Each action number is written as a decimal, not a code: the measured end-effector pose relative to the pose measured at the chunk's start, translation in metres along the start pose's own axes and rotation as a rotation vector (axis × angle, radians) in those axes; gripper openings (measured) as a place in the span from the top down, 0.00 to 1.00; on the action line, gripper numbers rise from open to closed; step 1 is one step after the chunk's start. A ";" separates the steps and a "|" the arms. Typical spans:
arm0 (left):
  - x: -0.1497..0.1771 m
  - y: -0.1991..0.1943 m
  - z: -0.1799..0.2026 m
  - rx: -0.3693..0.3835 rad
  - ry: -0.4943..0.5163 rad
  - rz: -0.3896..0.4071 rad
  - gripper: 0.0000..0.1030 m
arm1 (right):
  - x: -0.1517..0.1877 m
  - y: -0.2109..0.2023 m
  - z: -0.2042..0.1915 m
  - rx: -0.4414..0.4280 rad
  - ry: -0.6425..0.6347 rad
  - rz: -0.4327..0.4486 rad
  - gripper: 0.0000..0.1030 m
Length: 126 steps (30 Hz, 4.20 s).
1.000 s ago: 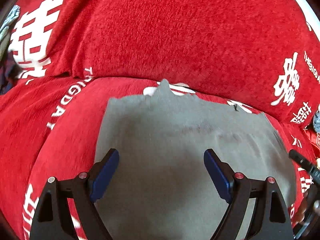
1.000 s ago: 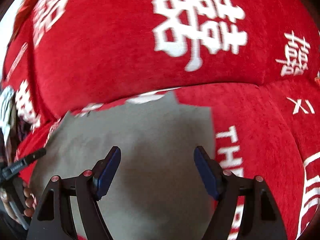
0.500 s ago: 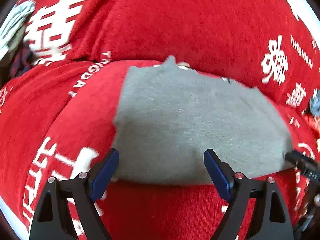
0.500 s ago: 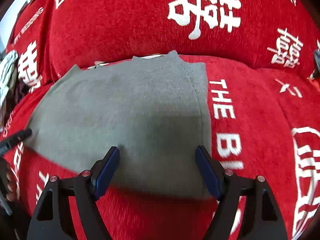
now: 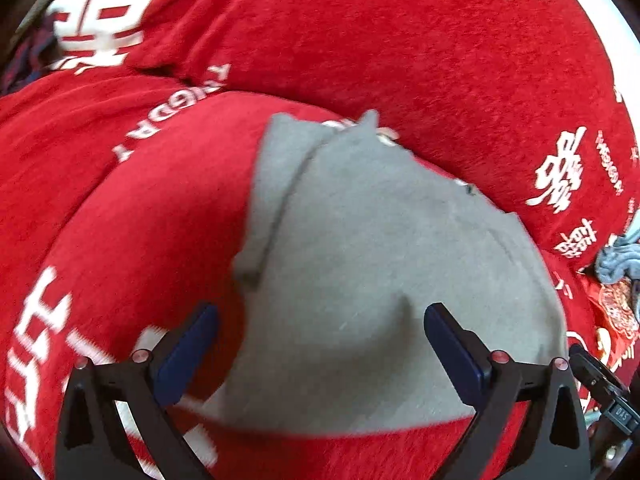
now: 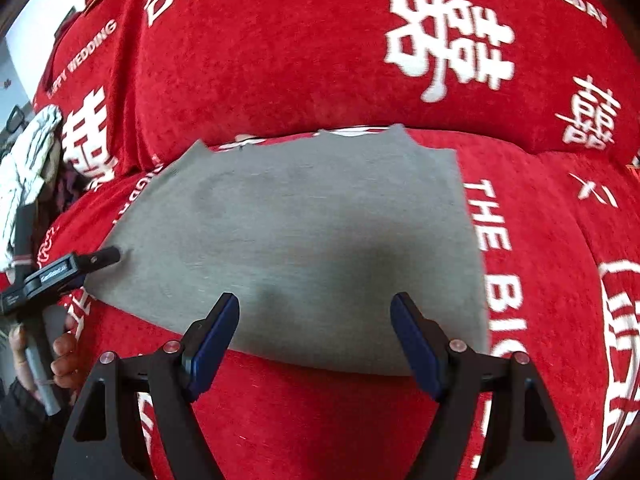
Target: Fold small clothes
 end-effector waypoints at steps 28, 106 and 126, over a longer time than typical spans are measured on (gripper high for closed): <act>-0.009 -0.004 0.000 0.117 -0.040 0.084 0.72 | -0.149 0.226 -0.250 -0.156 -0.105 -0.430 0.01; 0.032 -0.018 0.266 -0.019 0.460 0.022 0.80 | -0.185 0.044 0.004 -0.518 0.005 -0.189 0.84; 0.070 0.021 0.356 -0.059 0.603 -0.047 0.80 | -0.175 0.038 0.075 -0.491 -0.044 -0.187 0.84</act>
Point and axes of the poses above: each gripper's, at about its wrist camera, not at the fingertips, and y roughly the way its jaws point, z to its right, x to its underside, the point moved 6 cm from there along y, roughly the way its jaws point, and after that the axes turned 4 degrees about -z, right-handed, at the moved point
